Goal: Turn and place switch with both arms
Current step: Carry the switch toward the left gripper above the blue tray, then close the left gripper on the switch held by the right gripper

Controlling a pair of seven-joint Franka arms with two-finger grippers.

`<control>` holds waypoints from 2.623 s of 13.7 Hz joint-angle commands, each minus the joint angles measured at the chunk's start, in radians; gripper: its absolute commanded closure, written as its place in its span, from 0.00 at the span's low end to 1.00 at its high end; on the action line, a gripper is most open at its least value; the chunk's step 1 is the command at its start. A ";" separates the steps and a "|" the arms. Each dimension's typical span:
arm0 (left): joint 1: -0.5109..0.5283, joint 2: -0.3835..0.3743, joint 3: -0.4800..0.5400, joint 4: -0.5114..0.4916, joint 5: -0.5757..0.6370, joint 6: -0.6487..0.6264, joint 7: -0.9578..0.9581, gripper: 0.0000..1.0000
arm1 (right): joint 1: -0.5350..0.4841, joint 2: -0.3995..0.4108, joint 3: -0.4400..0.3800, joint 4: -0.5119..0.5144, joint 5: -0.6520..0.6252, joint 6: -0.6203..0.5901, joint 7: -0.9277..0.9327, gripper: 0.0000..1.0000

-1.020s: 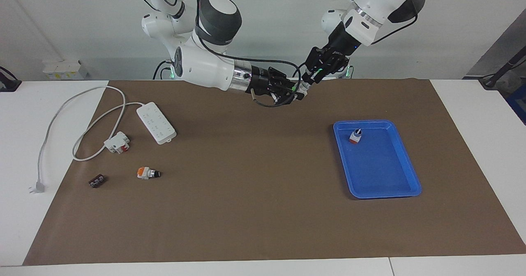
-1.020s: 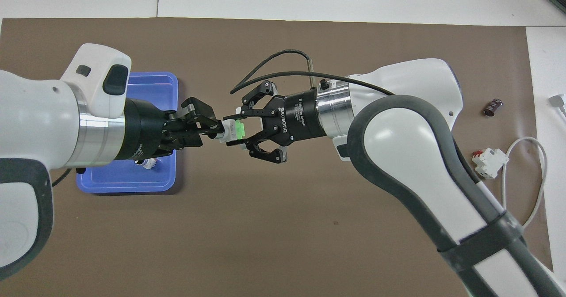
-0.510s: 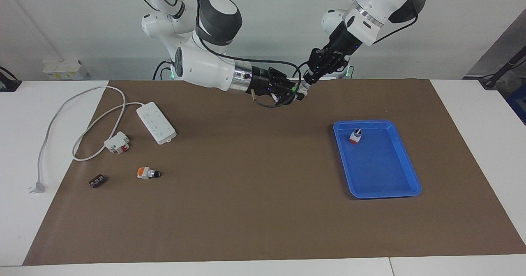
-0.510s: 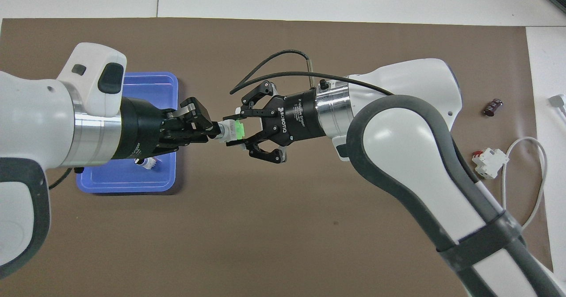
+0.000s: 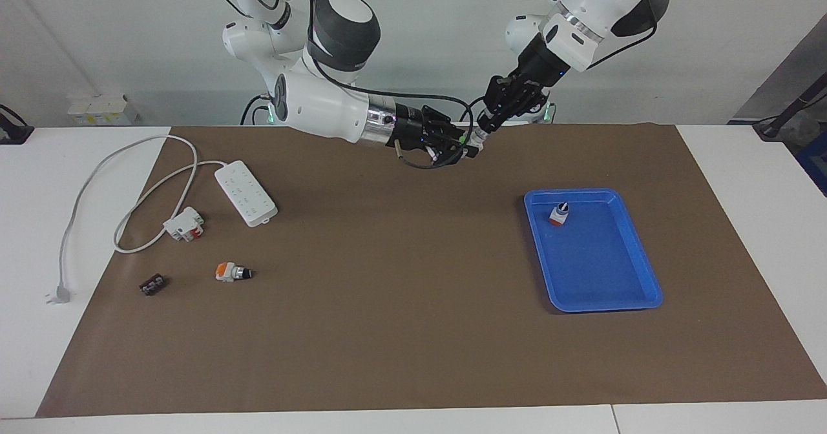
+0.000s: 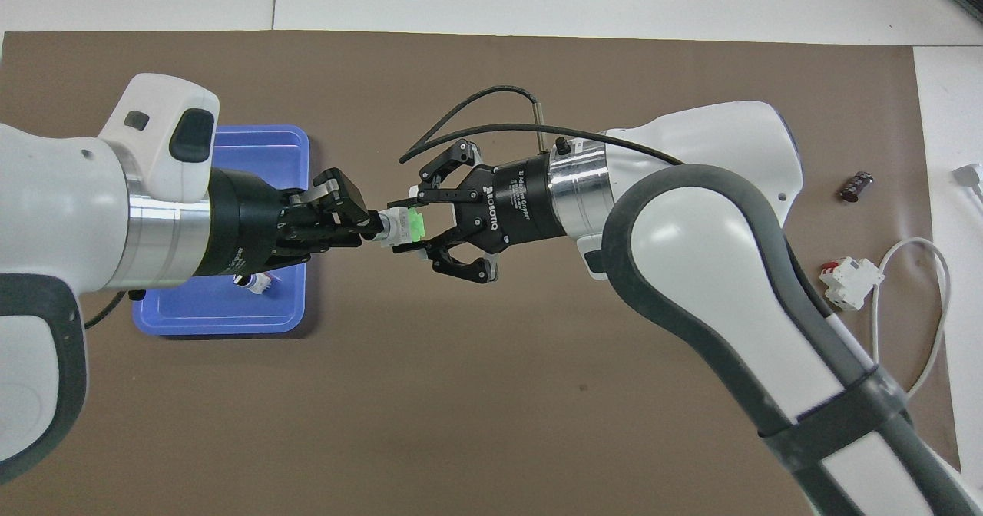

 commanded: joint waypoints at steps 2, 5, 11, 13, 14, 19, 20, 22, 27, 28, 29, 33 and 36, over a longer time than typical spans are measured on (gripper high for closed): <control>0.008 -0.028 0.007 -0.034 -0.002 0.007 0.161 1.00 | -0.013 -0.002 0.011 0.004 -0.021 0.002 0.026 1.00; 0.008 -0.030 0.007 -0.038 0.001 -0.003 0.316 1.00 | -0.013 -0.002 0.011 0.004 -0.021 0.002 0.026 1.00; 0.010 -0.041 0.008 -0.057 0.003 -0.008 0.721 1.00 | -0.013 -0.002 0.011 0.004 -0.021 0.002 0.026 1.00; 0.010 -0.039 0.008 -0.052 0.006 0.004 0.841 1.00 | -0.013 -0.002 0.011 0.002 -0.021 0.002 0.026 1.00; 0.010 -0.038 0.008 -0.051 0.009 0.006 0.876 1.00 | -0.013 -0.002 0.011 0.004 -0.021 0.002 0.026 1.00; 0.007 -0.033 0.005 -0.042 0.006 0.015 1.060 1.00 | -0.013 -0.002 0.010 0.004 -0.023 0.003 0.026 1.00; 0.007 -0.032 0.004 -0.037 0.004 0.015 1.105 1.00 | -0.010 -0.002 0.011 0.004 -0.023 0.003 0.026 1.00; -0.001 -0.030 0.004 -0.031 0.000 0.010 1.191 1.00 | -0.010 -0.002 0.010 0.004 -0.023 0.003 0.026 1.00; -0.005 -0.025 -0.001 -0.008 0.000 0.001 1.465 1.00 | -0.010 -0.002 0.010 0.004 -0.023 0.003 0.026 1.00; -0.005 -0.025 -0.001 -0.008 -0.002 0.001 1.472 1.00 | -0.010 -0.002 0.011 0.004 -0.023 0.003 0.026 1.00; -0.007 -0.024 -0.001 -0.006 -0.002 0.003 1.487 1.00 | -0.010 -0.002 0.010 0.004 -0.023 0.003 0.026 1.00; -0.005 -0.021 -0.001 0.009 -0.002 -0.016 1.544 1.00 | -0.010 -0.002 0.011 0.004 -0.029 0.005 0.026 1.00; -0.002 -0.028 0.002 0.008 -0.003 -0.023 1.568 1.00 | -0.008 -0.002 0.011 0.004 -0.030 0.011 0.027 1.00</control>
